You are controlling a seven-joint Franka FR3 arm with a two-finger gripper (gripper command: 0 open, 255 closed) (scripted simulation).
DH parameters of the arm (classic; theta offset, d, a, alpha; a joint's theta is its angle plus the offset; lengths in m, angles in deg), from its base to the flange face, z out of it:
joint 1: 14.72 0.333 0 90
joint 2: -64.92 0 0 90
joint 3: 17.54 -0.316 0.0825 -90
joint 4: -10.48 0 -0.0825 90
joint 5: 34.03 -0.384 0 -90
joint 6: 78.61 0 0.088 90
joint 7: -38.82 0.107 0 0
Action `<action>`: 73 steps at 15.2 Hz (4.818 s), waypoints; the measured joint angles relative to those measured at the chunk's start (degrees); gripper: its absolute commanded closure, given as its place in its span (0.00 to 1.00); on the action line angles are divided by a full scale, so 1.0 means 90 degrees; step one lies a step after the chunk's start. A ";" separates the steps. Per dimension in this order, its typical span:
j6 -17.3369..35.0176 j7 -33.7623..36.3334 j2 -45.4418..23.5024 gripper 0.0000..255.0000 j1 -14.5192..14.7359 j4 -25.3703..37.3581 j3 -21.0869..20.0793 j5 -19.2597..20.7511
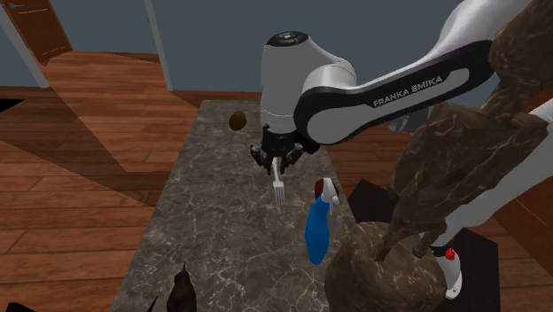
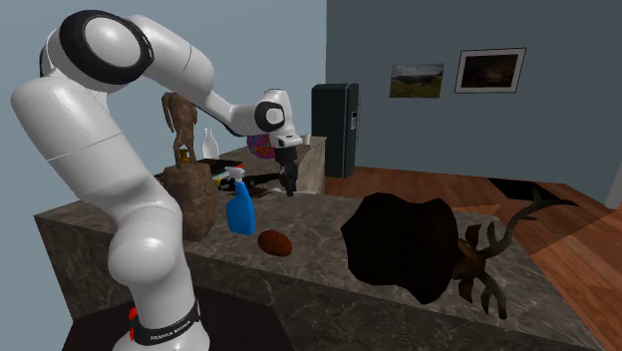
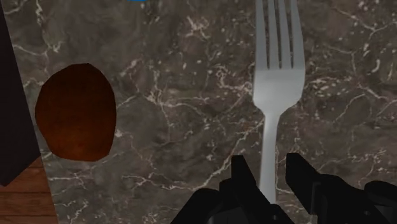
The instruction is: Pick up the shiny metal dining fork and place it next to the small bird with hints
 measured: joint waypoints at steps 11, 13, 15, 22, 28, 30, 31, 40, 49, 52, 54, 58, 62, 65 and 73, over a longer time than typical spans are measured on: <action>-0.0436 0.1678 0.0115 1.00 0.0698 0.0310 -0.1230 -0.0416; -0.0495 0.2051 -0.0037 1.00 0.0742 0.0500 -0.1525 -0.0381; -0.0507 0.2405 -0.0108 1.00 0.0822 0.0573 -0.1797 -0.0395; -0.0765 0.3958 -0.1042 1.00 0.0751 0.1464 -0.3025 0.0196; -0.1206 0.5932 -0.2794 1.00 0.1099 0.2437 -0.3944 0.1762; -0.1152 0.6247 -0.3122 1.00 0.1305 0.2471 -0.3871 0.2092; -0.1107 0.6343 -0.3222 1.00 0.1376 0.2453 -0.3835 0.2196; -0.0564 0.6862 -0.3795 1.00 0.1755 0.2091 -0.3496 0.2842; -0.0095 0.7321 -0.4347 1.00 0.2149 0.1848 -0.3066 0.3475; -0.0076 0.7356 -0.4387 1.00 0.2188 0.1851 -0.3037 0.3519; -0.0072 0.7359 -0.4392 1.00 0.2192 0.1851 -0.3034 0.3524; -0.0068 0.7358 -0.4390 0.00 0.2186 0.1845 -0.3032 0.3525; -0.0069 0.7358 -0.4392 0.00 0.2187 0.1846 -0.3030 0.3526; -0.0384 0.7148 -0.4120 0.00 0.2026 0.2040 -0.3281 0.3188; -0.0650 0.6967 -0.3898 0.00 0.1893 0.2210 -0.3466 0.2913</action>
